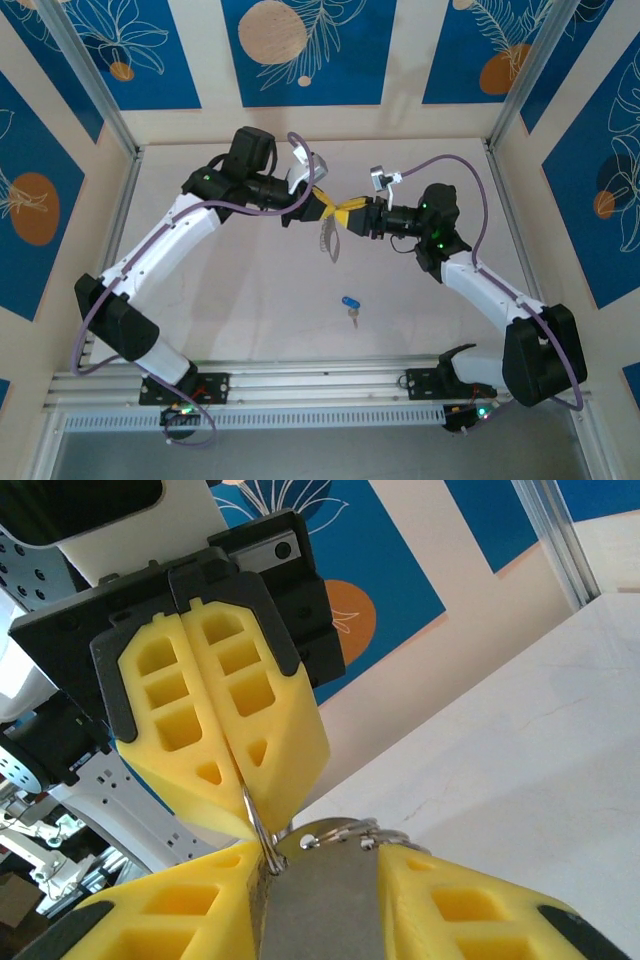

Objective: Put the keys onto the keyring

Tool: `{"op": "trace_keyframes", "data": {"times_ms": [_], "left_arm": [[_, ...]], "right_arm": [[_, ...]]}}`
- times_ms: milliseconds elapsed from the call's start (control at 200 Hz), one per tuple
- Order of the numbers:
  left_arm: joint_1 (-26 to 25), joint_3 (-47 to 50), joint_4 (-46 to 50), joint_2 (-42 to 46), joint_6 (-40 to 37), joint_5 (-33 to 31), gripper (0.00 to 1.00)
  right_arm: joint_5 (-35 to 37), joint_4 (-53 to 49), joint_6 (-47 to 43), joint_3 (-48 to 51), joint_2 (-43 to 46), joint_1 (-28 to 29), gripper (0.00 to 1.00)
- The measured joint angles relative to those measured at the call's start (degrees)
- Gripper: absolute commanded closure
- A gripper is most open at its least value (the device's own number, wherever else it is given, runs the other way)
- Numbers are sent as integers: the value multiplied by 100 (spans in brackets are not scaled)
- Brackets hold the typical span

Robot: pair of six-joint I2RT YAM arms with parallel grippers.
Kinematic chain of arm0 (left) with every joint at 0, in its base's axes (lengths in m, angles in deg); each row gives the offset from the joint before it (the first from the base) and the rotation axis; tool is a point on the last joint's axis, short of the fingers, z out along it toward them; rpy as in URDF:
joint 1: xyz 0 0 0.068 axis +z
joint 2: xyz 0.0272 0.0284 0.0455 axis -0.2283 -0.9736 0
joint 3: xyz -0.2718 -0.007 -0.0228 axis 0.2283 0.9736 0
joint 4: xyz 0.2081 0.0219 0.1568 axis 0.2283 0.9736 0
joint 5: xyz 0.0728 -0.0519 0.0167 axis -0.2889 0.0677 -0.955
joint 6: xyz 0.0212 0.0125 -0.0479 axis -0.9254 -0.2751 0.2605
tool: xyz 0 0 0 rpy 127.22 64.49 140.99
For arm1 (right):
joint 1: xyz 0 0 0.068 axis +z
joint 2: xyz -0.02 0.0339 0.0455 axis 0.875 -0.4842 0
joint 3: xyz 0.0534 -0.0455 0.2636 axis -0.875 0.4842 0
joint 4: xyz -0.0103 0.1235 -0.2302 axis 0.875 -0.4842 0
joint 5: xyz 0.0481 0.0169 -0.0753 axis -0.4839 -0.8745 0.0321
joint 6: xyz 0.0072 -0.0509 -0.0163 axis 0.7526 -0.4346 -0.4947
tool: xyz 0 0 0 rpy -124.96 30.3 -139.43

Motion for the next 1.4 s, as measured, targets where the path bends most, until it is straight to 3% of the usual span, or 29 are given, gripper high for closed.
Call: {"op": "trace_keyframes", "data": {"times_ms": [140, 350, 490, 545, 660, 780, 1025, 1400], "left_arm": [[4, 92, -122, 2, 70, 13, 100], [52, 251, -341, 2, 155, -7, 100], [98, 367, -549, 11, 299, -4, 100], [109, 492, -752, 50, 431, -9, 86], [127, 1193, -1788, 345, 1021, -221, 63], [120, 2288, -3178, 907, 2002, -708, 59], [98, 4146, -6341, 1469, 4367, -1742, 59], [66, 4653, -8854, 828, 6070, -2002, 66]], "right_arm": [[15, 116, 42, -2, -52, 26, 71], [-52, 306, 190, -11, -153, 55, 100], [-55, 553, 345, -11, -293, 39, 100], [-48, 662, 433, -11, -354, 20, 100], [-24, 817, 592, -9, -426, 4, 100], [317, 997, 741, 9, -463, 2, 100], [938, 1261, 1016, 197, -470, 17, 100], [1475, 1311, 1176, 297, -470, 111, 100]]}}
